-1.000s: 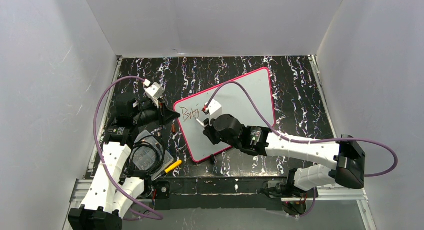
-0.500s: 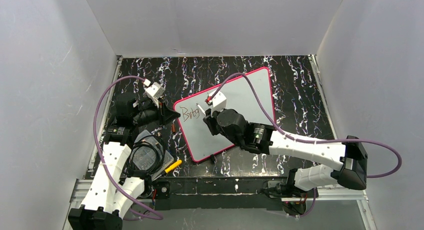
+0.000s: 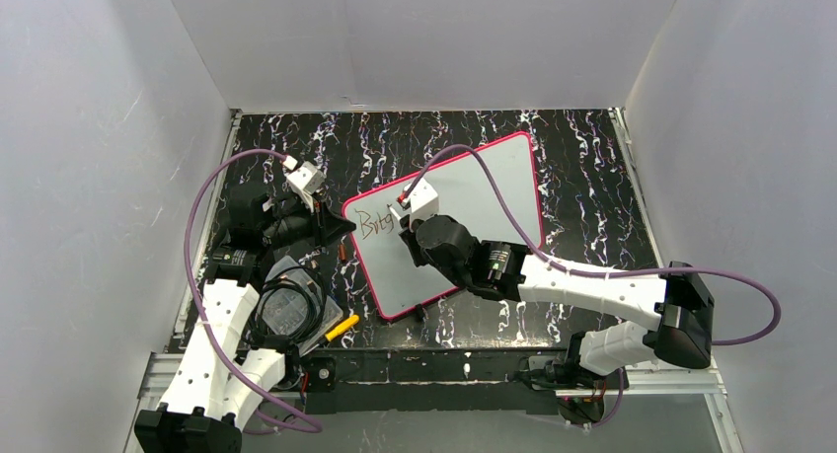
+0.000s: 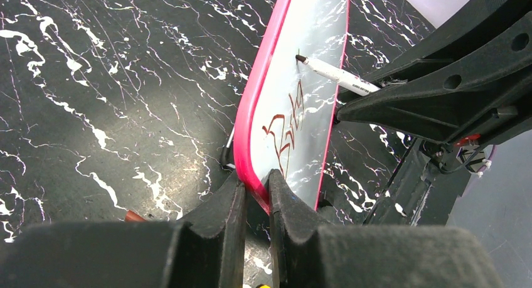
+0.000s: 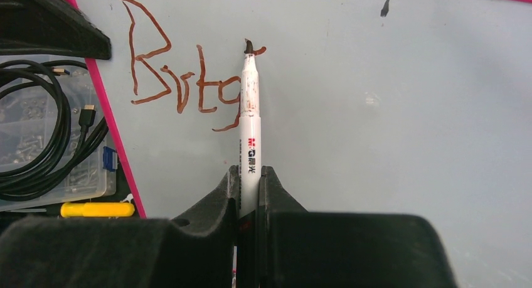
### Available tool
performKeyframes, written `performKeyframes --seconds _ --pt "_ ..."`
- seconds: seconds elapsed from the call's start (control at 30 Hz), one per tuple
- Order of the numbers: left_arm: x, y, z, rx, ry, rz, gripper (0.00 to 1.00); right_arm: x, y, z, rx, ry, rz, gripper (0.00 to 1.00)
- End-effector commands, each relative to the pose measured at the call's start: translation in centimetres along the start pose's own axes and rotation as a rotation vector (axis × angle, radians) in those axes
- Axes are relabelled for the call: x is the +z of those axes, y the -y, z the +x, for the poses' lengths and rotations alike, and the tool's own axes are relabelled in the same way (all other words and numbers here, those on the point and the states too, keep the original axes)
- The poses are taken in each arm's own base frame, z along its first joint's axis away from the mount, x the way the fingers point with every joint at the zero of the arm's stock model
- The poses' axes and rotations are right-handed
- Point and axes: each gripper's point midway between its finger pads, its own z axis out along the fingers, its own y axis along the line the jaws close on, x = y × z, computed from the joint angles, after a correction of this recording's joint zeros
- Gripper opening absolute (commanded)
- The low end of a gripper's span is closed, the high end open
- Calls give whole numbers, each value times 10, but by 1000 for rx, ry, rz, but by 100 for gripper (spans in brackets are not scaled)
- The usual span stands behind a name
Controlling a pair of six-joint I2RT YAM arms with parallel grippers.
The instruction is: Write a sentence on the whiteboard
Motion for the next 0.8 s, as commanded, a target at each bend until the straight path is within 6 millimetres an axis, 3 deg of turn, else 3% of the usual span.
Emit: performKeyframes --seconds 0.0,0.6,0.77 --pt "-2 -3 14 52 -44 -14 0 0 8 -10 37 16 46 1" --pt "-3 -2 14 55 -39 -13 0 -6 5 48 90 -121 6 1" --pt "-3 -2 13 55 -38 -13 0 -7 6 49 106 -110 3 1"
